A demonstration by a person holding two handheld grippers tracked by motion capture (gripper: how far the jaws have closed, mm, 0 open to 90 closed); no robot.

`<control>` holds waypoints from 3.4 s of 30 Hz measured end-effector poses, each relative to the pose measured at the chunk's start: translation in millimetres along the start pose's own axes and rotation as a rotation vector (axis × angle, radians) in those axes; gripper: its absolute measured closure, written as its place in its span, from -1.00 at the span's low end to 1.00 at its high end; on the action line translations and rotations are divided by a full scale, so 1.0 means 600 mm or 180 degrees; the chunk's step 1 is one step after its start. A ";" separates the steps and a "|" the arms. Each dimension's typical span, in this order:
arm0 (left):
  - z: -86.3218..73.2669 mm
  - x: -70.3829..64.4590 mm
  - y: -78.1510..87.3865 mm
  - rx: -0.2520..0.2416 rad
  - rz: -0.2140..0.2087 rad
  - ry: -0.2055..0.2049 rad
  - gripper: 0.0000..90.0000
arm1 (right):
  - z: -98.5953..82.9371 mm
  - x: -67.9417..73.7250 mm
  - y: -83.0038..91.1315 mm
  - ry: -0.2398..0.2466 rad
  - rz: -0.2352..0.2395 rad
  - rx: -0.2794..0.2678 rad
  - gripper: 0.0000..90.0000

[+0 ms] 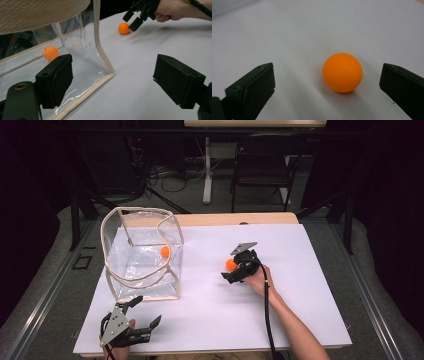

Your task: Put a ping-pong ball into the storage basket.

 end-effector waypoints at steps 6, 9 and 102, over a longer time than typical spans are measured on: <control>-0.002 0.001 -0.002 0.0001 -0.0009 0.0025 -0.65 | 0.001 -0.014 -0.002 -0.0078 -0.0119 -0.0110 -0.89; -0.002 -0.001 -0.001 0.0004 -0.0011 0.0015 -0.65 | 0.001 -0.016 -0.003 -0.0088 -0.0135 -0.0117 -0.79; -0.006 -0.005 -0.009 0.0047 -0.0055 0.0007 -0.65 | 0.057 0.095 0.058 0.0323 0.0210 -0.0279 0.13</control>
Point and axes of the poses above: each handheld gripper's, and its own axes: y roughly backward along the jaws, z roughly out of its top, x roughly to its left, the point moved 10 cm from there along -y, roughly forward along the jaws
